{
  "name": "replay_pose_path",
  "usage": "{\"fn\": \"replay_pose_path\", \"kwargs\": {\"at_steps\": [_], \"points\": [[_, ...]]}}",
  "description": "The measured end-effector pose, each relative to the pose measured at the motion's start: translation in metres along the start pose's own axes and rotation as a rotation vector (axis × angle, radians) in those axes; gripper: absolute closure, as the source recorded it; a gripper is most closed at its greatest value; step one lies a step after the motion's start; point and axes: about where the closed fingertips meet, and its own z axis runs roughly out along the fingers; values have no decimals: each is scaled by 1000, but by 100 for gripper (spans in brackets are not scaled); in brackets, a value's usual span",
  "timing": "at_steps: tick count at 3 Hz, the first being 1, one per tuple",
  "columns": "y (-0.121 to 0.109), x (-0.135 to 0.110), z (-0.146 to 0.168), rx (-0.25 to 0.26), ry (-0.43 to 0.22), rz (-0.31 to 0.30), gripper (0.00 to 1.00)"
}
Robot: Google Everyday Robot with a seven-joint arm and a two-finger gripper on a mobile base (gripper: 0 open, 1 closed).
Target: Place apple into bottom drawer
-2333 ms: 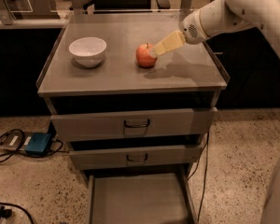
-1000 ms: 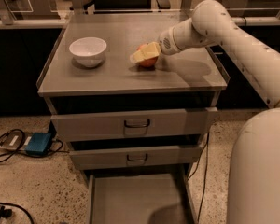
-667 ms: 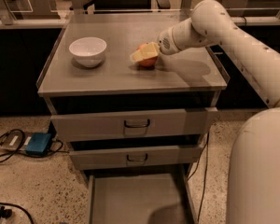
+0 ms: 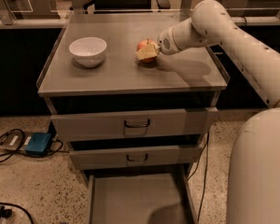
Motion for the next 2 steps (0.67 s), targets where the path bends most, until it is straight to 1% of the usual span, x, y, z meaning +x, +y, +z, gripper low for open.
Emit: {"fn": "replay_pose_path", "kwargs": {"at_steps": [1, 2], "points": [[0, 0, 0, 0, 0, 0, 89], [1, -1, 0, -4, 4, -3, 100]]}}
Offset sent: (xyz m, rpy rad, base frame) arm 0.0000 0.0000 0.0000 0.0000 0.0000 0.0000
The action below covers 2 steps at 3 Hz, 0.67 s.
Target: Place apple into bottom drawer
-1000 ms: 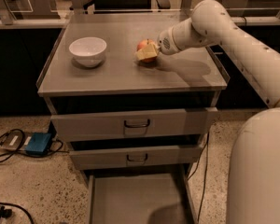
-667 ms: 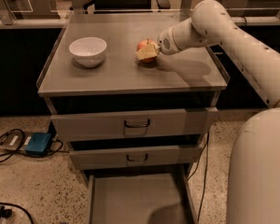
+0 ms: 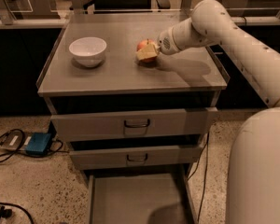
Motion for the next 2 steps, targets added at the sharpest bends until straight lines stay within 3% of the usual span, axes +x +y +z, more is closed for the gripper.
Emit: {"fn": "replay_pose_path", "kwargs": {"at_steps": [1, 2], "points": [[2, -1, 0, -8, 9, -8, 100], [4, -12, -34, 1, -25, -25, 100]]}}
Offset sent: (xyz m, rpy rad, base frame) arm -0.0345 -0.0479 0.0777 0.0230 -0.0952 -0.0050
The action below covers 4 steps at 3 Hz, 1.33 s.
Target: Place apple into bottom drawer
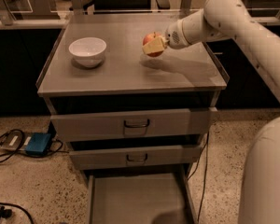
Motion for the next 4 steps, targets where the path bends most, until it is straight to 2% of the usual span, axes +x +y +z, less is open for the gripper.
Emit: {"fn": "replay_pose_path", "kwargs": {"at_steps": [1, 2, 3, 4], "points": [[9, -7, -47, 36, -54, -36, 100], [36, 7, -100, 82, -106, -73, 100], [56, 34, -128, 118, -111, -82, 100], [81, 76, -158, 153, -108, -53, 100]]}}
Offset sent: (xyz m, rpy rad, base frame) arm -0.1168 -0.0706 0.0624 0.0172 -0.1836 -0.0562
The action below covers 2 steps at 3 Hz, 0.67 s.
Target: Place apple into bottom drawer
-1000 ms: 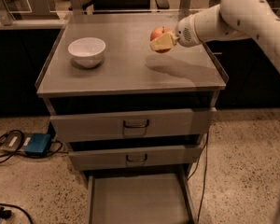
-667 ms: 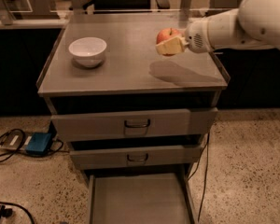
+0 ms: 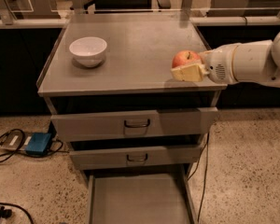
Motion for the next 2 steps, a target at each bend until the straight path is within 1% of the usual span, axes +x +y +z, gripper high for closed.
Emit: {"fn": "replay_pose_path", "kwargs": {"at_steps": [1, 2], "points": [[8, 32, -31, 36, 28, 42, 100], [9, 31, -31, 35, 27, 41, 100]]}}
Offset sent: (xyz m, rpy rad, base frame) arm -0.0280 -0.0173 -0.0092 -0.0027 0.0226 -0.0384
